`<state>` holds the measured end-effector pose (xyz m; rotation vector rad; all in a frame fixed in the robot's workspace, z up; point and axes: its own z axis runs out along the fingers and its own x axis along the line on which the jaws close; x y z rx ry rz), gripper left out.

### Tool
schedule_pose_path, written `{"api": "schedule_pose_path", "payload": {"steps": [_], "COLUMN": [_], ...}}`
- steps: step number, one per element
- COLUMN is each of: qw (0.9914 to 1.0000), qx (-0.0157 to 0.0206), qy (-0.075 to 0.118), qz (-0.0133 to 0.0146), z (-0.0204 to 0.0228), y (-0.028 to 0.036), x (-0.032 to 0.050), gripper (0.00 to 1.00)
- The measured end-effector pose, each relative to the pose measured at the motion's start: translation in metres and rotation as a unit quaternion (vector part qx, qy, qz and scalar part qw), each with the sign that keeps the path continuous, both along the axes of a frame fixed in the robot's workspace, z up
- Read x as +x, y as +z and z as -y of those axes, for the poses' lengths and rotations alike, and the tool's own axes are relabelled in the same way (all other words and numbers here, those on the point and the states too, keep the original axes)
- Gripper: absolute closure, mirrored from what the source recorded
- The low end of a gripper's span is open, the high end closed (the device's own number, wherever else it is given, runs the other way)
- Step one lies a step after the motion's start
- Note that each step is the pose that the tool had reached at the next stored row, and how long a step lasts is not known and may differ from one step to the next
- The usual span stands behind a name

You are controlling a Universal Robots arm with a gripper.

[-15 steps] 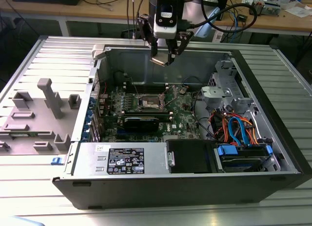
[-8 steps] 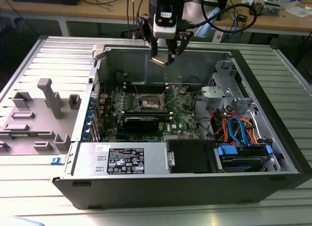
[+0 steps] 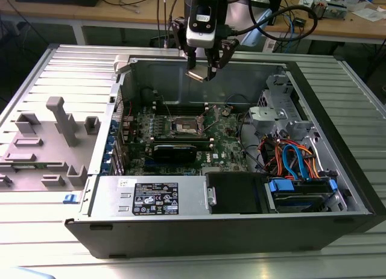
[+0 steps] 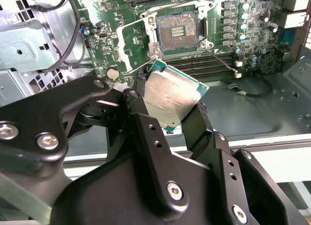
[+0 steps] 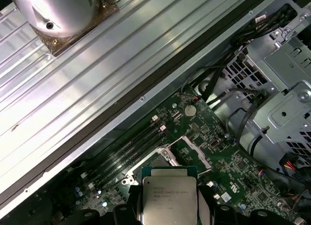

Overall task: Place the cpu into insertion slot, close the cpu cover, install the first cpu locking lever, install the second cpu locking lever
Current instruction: 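Place the cpu into insertion slot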

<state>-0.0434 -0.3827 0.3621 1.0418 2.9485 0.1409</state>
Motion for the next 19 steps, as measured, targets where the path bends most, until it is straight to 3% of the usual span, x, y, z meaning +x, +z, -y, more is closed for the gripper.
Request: {"api": "schedule_pose_path", "payload": {"steps": [19], "qw": [0.99973], "qx": [0.0000], "qy": [-0.023], "qz": [0.0000], "z": [0.0000], "y": [0.0000], "x": [0.0000], "gripper": [0.45]}}
